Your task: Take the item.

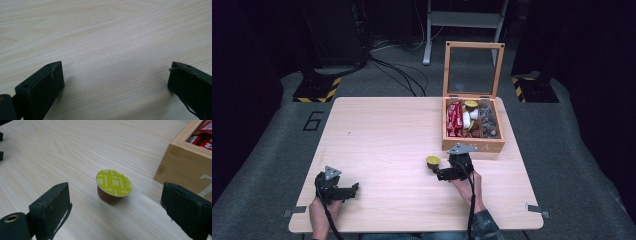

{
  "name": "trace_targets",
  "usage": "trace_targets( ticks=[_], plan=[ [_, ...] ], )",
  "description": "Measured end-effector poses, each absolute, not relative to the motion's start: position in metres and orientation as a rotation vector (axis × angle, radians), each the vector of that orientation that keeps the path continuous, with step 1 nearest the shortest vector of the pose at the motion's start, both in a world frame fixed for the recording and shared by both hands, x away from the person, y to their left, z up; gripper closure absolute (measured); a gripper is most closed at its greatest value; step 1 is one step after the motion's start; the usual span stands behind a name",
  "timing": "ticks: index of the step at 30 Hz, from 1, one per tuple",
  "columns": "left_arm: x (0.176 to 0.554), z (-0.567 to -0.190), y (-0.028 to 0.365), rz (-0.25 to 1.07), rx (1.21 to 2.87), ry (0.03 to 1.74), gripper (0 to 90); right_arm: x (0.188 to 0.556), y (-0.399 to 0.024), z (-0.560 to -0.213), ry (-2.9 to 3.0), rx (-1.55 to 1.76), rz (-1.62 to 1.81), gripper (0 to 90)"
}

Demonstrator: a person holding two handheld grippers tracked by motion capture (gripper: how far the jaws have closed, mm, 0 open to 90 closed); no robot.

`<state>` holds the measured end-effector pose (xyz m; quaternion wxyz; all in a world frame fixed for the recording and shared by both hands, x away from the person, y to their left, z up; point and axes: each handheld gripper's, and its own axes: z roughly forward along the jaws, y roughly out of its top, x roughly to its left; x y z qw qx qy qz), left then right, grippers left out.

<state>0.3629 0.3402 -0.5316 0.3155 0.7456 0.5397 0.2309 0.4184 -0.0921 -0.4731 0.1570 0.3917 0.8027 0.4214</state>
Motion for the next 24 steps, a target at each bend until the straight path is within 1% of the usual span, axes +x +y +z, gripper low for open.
trace_targets(
  ticks=[13,18,24],
  plan=[
    [0.363,-0.532,0.340,0.608,1.963,1.421,0.4,0.386,-0.142,-0.462,2.191,1.144,1.164,4.9],
    [0.363,-0.532,0.340,0.608,1.963,1.422,0.4,0.376,-0.168,-0.465,2.133,1.201,1.127,5.0],
    [0.363,-0.532,0.340,0.613,1.962,1.416,0.4,0.362,-0.202,-0.477,2.075,1.277,1.102,4.5]
  ],
)
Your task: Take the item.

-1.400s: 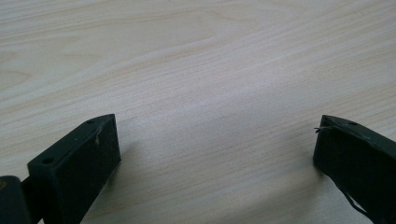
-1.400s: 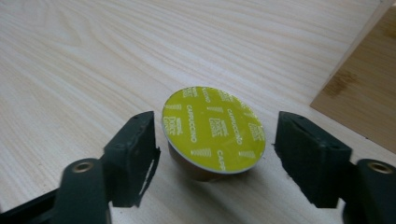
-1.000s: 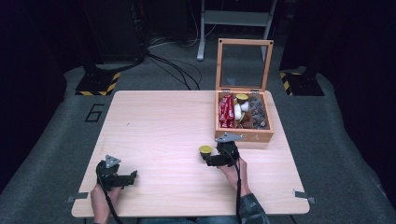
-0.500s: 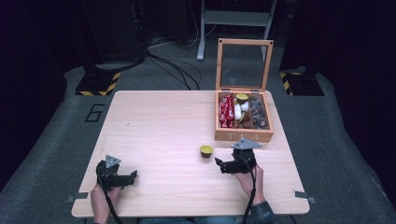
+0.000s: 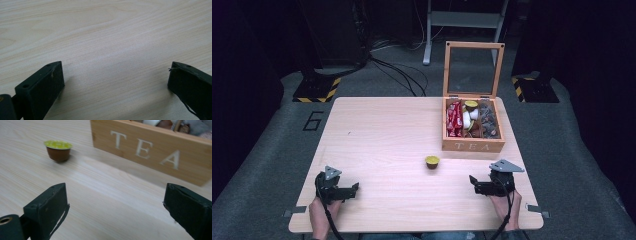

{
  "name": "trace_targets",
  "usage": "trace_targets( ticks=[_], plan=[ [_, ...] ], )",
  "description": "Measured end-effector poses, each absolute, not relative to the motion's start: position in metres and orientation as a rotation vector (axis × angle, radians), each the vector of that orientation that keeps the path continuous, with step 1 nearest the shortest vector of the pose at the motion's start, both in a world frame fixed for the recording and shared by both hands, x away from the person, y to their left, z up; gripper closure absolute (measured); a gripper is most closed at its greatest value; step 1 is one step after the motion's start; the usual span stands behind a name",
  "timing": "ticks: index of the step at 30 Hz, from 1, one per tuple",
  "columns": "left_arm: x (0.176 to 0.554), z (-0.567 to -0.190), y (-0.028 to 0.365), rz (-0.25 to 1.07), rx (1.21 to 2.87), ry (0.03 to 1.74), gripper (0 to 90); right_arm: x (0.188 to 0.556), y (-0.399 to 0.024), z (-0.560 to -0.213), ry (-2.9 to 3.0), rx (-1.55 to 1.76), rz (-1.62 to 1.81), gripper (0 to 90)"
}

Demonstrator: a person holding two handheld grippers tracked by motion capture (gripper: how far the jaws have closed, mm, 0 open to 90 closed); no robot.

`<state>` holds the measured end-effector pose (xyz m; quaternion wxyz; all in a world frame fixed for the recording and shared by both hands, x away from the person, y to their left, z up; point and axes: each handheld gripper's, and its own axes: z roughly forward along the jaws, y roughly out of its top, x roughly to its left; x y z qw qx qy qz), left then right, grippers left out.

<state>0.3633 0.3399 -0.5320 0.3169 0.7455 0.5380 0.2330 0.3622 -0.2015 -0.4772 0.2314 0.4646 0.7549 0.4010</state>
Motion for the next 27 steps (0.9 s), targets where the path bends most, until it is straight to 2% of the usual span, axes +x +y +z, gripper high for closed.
trace_targets(
  ticks=[12,18,27],
  plan=[
    [0.363,-0.532,0.340,0.613,1.962,1.416,0.4,0.347,-0.253,-0.515,2.036,1.457,0.961,4.3],
    [0.363,-0.532,0.340,0.613,1.961,1.416,0.4,0.346,-0.263,-0.523,2.022,1.495,0.904,0.3],
    [0.363,-0.532,0.340,0.614,1.961,1.416,0.4,0.348,-0.267,-0.529,2.046,1.508,0.863,0.0]
  ],
)
